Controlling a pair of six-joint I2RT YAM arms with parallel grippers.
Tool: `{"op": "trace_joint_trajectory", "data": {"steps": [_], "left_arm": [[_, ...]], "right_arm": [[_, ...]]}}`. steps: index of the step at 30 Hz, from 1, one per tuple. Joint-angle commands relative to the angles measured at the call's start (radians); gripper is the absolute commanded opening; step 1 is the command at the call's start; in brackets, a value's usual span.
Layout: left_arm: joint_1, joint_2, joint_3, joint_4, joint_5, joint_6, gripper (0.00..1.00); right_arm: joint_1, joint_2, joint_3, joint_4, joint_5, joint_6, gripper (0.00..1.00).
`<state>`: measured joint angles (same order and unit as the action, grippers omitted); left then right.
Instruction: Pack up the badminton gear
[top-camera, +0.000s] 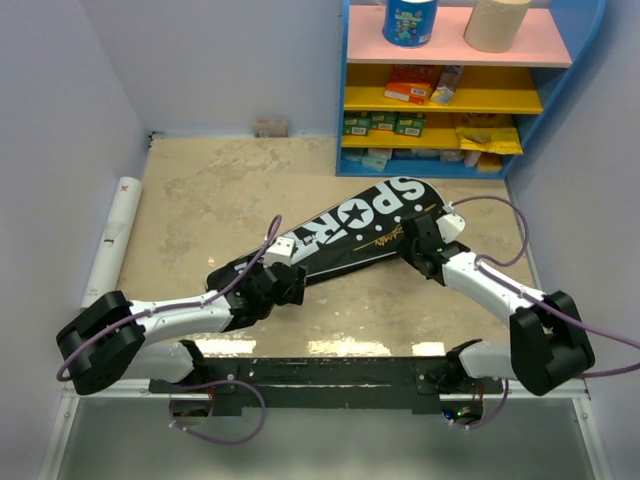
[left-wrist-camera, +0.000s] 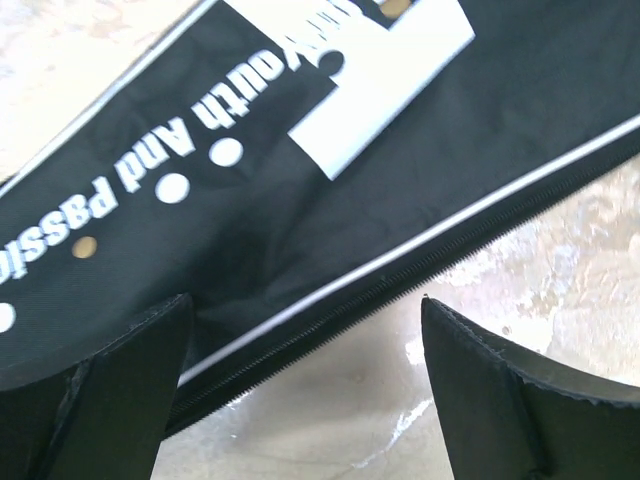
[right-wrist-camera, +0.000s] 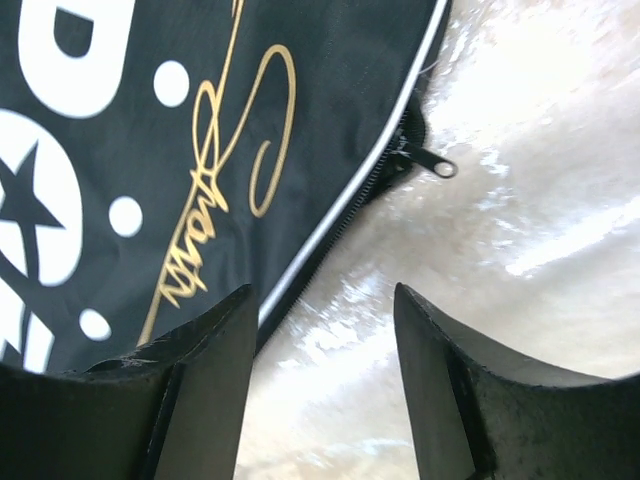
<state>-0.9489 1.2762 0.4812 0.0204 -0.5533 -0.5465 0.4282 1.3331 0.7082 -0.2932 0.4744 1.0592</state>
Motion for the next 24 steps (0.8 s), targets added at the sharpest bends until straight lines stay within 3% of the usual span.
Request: {"op": "trace_joint_trajectory", "data": {"steps": [1,9,13,24], "left_arm": [[0.054,-0.044,0.004,0.001,-0.004,0.055,1.00],[0.162,-0.060,0.017,0.032,0.055,0.062,1.00],[0.174,-0.084,0.016,0.052,0.073,0.069,1.00],[0.246,-0.141,-0.016,0.092,0.105,0.074,1.00]], "right_arm": [[0.000,-0.084,0.062,-0.127,0.018,-0.191,0.60],[-0.031,-0.075,0.096,-0.153,0.102,-0.398,0.60],[-0.172,-0.046,0.044,-0.017,-0.015,-0.494,0.59],[-0.345,0.043,0.010,0.132,-0.435,-0.630,0.57]]}}
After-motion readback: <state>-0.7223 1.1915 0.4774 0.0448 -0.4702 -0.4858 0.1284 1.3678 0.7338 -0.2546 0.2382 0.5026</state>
